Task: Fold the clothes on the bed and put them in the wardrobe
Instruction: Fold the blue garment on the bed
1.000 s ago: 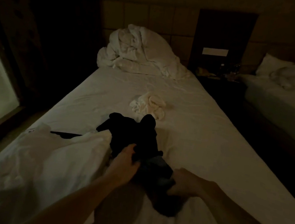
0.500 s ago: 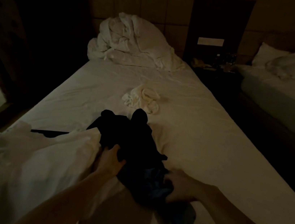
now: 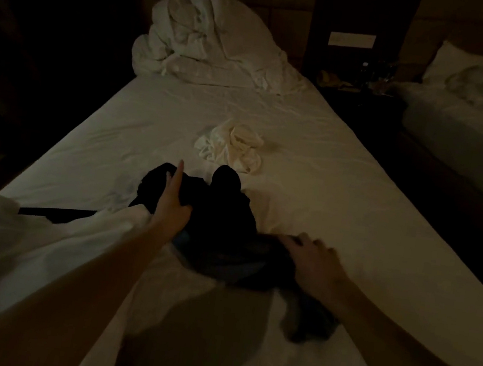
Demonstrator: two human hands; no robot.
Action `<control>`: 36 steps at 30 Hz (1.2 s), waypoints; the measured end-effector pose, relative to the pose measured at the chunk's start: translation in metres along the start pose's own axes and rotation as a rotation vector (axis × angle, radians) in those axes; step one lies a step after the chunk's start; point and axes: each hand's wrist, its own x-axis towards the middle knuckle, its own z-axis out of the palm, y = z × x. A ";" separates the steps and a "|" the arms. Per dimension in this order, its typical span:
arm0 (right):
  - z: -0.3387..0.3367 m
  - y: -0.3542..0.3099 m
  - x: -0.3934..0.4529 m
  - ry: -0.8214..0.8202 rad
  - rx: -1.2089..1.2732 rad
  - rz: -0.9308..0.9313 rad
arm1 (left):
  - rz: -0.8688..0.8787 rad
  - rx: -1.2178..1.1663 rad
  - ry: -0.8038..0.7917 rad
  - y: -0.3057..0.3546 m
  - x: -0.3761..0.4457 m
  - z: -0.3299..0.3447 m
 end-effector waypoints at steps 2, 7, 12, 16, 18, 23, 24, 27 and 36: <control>-0.005 0.017 0.002 -0.067 -0.168 0.171 | 0.022 0.154 -0.083 -0.002 -0.003 0.008; -0.005 -0.007 0.003 -0.099 -0.046 0.000 | 0.023 0.210 0.186 0.010 -0.025 0.020; 0.008 -0.069 0.007 -0.109 0.020 -0.155 | 0.024 0.260 0.282 0.024 -0.056 0.019; -0.012 -0.073 0.012 -0.002 0.129 -0.107 | -0.283 -0.044 0.264 0.037 -0.073 0.013; -0.023 -0.069 0.011 0.110 0.140 -0.025 | -0.477 -0.313 0.211 0.052 -0.072 0.010; -0.048 -0.049 -0.004 0.402 0.363 0.236 | -0.526 -0.566 -0.144 0.069 -0.035 0.015; -0.054 -0.043 -0.007 0.479 0.450 0.270 | -0.481 -0.603 -0.238 0.070 -0.027 0.017; -0.069 -0.017 -0.007 0.698 0.661 0.349 | -0.255 -0.208 -0.309 0.060 0.014 0.021; -0.063 0.027 0.029 0.331 1.214 0.581 | -0.037 0.351 -0.009 0.041 0.016 0.038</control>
